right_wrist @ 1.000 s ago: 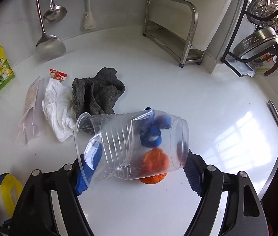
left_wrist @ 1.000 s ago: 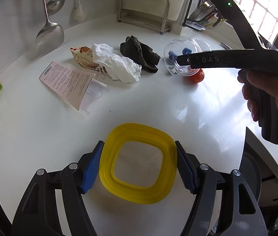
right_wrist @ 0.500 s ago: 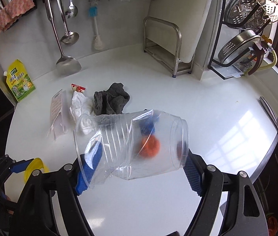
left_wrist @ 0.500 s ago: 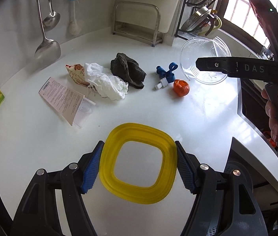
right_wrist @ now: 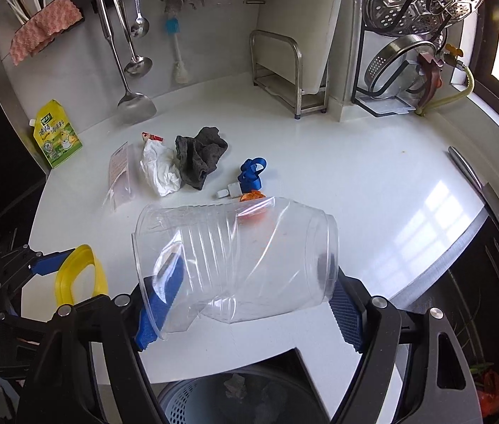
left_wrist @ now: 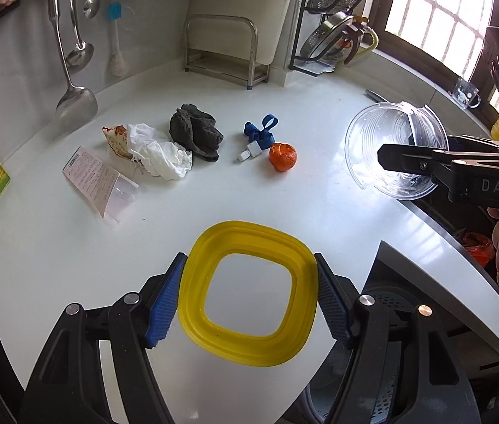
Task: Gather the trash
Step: 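Lift the clear cup with the right tool while the left tool carries the lid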
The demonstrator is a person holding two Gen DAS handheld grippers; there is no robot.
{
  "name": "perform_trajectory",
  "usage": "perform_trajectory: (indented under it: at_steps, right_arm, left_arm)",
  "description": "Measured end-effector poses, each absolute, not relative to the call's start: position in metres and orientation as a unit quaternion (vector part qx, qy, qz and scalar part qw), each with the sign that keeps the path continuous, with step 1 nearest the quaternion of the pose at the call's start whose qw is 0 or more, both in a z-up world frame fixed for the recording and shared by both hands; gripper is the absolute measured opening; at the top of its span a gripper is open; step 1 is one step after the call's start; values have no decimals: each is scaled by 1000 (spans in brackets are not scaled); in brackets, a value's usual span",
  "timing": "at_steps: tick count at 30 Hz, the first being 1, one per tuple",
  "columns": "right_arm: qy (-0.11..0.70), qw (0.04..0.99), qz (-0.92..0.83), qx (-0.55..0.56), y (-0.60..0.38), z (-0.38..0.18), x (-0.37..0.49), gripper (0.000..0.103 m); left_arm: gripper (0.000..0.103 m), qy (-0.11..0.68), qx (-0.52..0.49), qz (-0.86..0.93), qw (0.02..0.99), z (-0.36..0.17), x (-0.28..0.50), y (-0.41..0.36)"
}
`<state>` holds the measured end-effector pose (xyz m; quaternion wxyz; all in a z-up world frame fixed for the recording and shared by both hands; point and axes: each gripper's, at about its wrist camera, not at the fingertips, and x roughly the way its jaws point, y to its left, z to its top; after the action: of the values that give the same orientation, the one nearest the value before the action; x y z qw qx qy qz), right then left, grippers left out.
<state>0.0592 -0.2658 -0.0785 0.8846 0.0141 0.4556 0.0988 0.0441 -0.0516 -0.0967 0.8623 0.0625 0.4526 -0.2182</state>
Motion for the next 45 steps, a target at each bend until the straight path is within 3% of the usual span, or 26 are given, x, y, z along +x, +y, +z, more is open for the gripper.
perform_trajectory:
  at_steps: [18,45]
  right_arm:
    - [442,889,118,21,-300,-64,-13,75]
    - [484,869,96,34,-324,-97,-84,75]
  left_arm:
    - [67,445,51,-210,869,-74,-12,-75]
    - [67,463,79,-255,845,-88,-49,-109]
